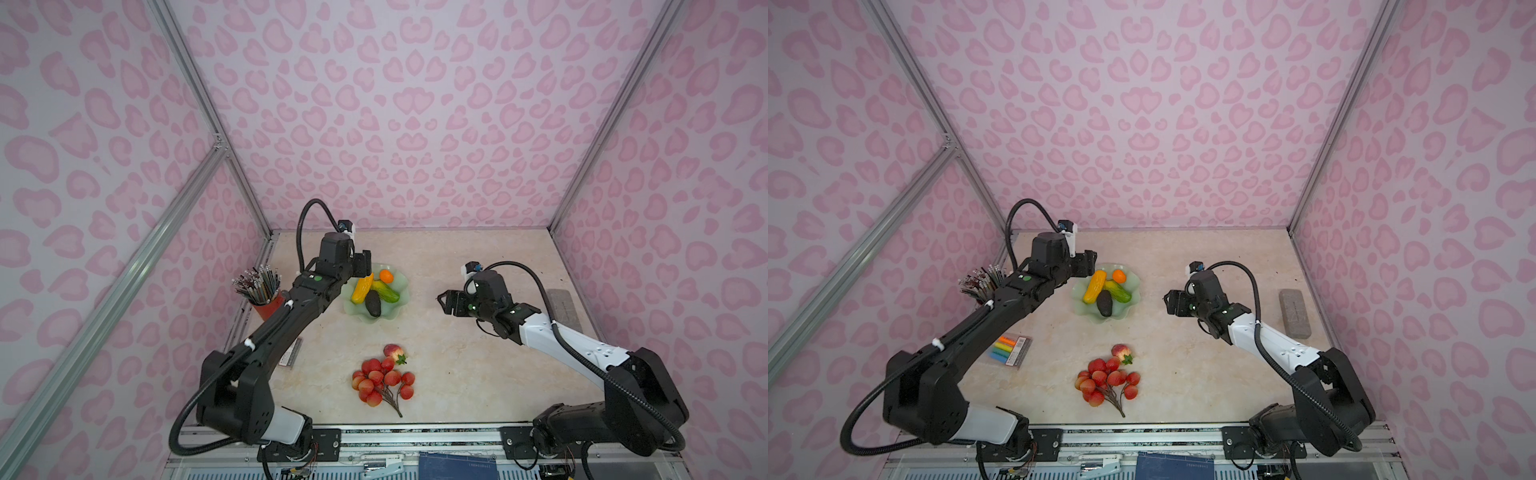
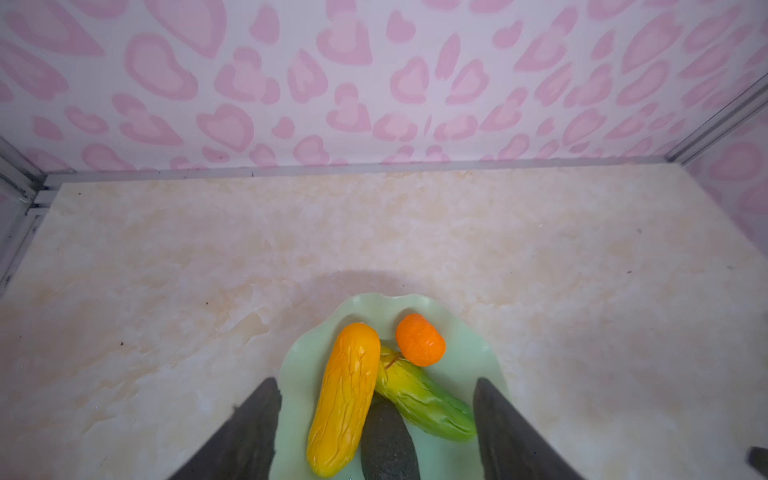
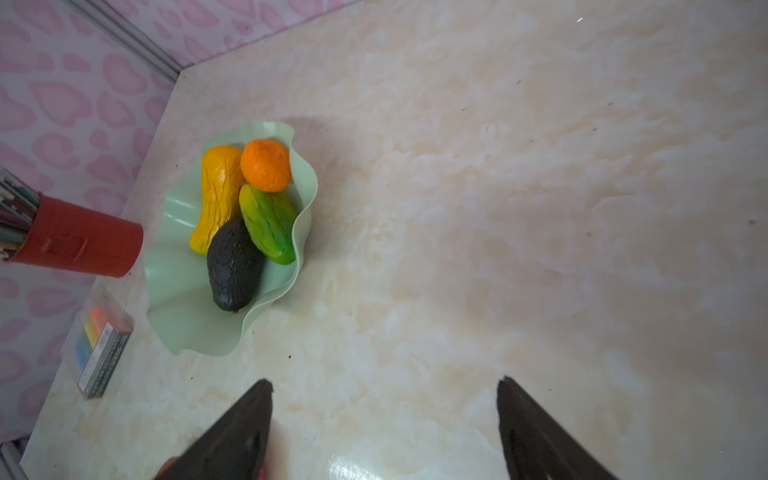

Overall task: Place and organize the fake fruits in the fruit bowl
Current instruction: 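Carry the squash into the bowl and release it with the left gripper, then grasp the pink-red peach with the right gripper while the left arm withdraws, then lower the peach into the bowl and open the right gripper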

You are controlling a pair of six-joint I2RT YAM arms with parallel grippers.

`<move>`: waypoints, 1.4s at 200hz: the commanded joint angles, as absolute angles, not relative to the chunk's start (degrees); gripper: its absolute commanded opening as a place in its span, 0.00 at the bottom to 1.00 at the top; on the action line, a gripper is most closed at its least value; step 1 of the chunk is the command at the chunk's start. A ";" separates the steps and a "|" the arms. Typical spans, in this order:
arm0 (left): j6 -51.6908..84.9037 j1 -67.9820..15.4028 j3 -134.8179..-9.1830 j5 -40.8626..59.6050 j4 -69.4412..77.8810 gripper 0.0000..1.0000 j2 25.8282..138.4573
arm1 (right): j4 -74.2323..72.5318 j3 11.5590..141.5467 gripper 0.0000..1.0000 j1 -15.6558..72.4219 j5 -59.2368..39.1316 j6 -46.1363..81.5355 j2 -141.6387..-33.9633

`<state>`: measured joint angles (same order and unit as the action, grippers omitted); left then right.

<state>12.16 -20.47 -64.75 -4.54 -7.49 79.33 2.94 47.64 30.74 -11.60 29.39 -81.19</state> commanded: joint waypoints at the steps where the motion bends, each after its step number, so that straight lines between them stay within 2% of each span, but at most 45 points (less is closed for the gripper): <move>1: 14.64 -20.48 -58.06 -4.80 2.77 0.77 70.19 | 4.07 48.83 0.83 36.27 -14.39 30.08 -84.79; 39: 18.47 -20.48 -44.22 -10.21 5.41 0.88 54.88 | 4.45 52.17 0.80 46.66 -16.59 31.71 -92.57; 83: 22.00 -20.52 -35.72 -14.53 1.71 0.92 45.08 | 5.66 54.24 0.76 49.68 -17.46 32.96 -96.47; 184: 23.16 -20.39 -35.42 -17.75 -1.85 0.95 40.70 | 9.73 57.13 0.71 50.70 -21.69 33.21 -100.02; 238: 21.37 -20.40 -34.89 -19.16 -2.12 0.95 38.43 | 11.33 60.01 0.58 50.68 -23.38 33.80 -104.88; 280: 20.83 -20.39 -34.47 -19.69 -2.08 0.95 37.72 | 11.78 60.21 0.38 50.52 -22.81 34.23 -105.66</move>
